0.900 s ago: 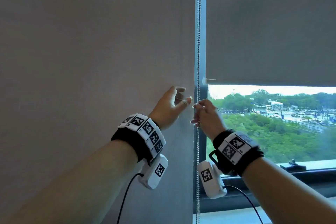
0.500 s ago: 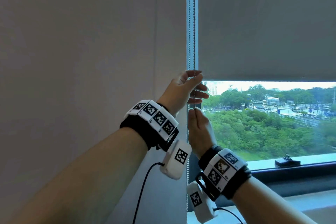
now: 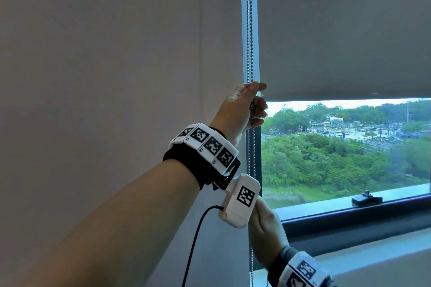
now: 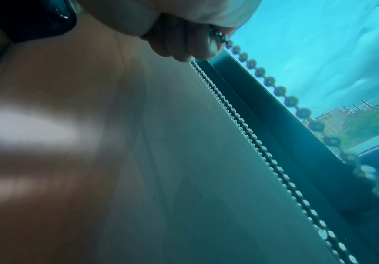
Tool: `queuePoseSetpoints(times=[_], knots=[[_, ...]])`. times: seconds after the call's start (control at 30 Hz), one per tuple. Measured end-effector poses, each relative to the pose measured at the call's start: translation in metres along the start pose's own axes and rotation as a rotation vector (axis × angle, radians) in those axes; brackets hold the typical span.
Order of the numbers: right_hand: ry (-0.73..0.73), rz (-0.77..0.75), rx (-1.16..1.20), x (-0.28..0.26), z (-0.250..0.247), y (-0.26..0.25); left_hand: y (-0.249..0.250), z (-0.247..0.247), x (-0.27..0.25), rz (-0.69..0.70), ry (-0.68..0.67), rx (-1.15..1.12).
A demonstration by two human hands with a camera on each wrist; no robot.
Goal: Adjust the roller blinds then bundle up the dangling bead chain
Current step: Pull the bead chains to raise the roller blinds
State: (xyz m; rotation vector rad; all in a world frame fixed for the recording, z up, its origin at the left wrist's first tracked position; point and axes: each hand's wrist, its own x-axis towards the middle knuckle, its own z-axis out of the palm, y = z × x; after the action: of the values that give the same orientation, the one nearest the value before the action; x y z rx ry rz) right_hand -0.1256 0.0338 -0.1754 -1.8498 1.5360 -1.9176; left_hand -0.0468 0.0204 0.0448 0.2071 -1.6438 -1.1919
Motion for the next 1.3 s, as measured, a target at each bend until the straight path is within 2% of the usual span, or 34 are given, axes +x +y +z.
queuePoseSetpoints(times=[0.23,0.37,0.63,0.73,0.8,0.87,0.97,1.17,1.3], knots=[[-0.025,0.074,0.113,-0.009,0.014,-0.002,-0.001,-0.003,-0.007,0.077,-0.015,-0.019],[0.006,0.060,0.145,-0.006,0.007,-0.015,-0.002,-0.009,-0.009,0.102,-0.005,-0.042],[0.101,-0.024,0.303,0.048,-0.021,-0.060,-0.009,-0.014,-0.017,0.112,-0.012,0.016],[0.139,-0.086,0.295,0.078,-0.036,-0.094,-0.035,-0.006,-0.036,0.060,-0.009,0.127],[0.136,-0.101,0.307,0.098,-0.047,-0.113,-0.059,-0.002,-0.052,-0.022,-0.030,0.114],[0.054,-0.100,0.388,0.115,-0.056,-0.129,-0.080,0.000,-0.064,-0.060,-0.058,0.046],[-0.072,-0.055,0.436,0.126,-0.059,-0.137,-0.103,-0.003,-0.073,-0.020,-0.093,0.076],[0.035,-0.176,0.388,0.120,-0.062,-0.124,-0.098,-0.009,-0.062,-0.125,-0.321,0.077],[-0.030,-0.183,0.389,0.116,-0.070,-0.115,-0.075,-0.009,-0.040,-0.128,-0.234,0.029]])
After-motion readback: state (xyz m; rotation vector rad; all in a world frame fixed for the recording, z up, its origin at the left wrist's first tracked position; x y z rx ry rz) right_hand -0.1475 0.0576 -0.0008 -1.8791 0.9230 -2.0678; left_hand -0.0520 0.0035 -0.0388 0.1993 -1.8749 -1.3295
